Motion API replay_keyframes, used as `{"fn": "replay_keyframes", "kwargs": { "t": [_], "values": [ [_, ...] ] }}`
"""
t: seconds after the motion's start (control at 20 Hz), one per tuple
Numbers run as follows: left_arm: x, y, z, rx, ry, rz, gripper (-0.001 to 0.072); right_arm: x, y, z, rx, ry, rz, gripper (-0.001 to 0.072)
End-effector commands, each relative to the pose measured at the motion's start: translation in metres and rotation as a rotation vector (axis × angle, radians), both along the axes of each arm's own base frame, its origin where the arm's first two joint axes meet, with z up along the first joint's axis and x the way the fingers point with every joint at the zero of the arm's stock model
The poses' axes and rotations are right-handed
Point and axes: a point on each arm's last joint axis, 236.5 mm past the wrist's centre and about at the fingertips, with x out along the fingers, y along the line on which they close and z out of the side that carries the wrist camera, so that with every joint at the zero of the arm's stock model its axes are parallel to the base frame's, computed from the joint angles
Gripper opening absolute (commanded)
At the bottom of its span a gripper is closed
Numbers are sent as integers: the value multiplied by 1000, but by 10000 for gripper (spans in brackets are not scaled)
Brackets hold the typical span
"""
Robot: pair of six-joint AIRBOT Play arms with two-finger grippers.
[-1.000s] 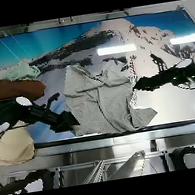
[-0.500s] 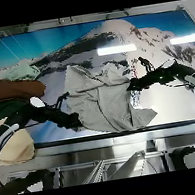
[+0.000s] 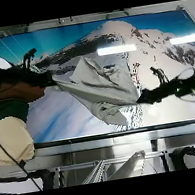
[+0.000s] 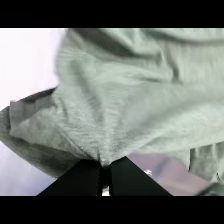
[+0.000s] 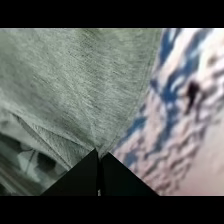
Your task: Fold the shirts.
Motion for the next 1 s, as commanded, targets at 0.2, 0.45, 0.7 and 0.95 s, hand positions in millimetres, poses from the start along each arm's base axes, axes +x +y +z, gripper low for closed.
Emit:
{"fn": "replay_keyframes", "kwargs": {
  "t": [0.2,0.45,0.7,0.95],
  "values": [
    [31,4,-6,57,112,-127,294,-83,68,10,112,-31,-119,465],
    [-14,23,20,31,285,-46,294,24,-46,47,-151,-328,-260,463],
    [-122,-29,-18,-77,433,-36,294,106,-148,62,-201,-326,-351,463],
    [-196,-118,-77,-187,448,24,294,147,-127,6,-137,-203,-217,464]
  ]
}}
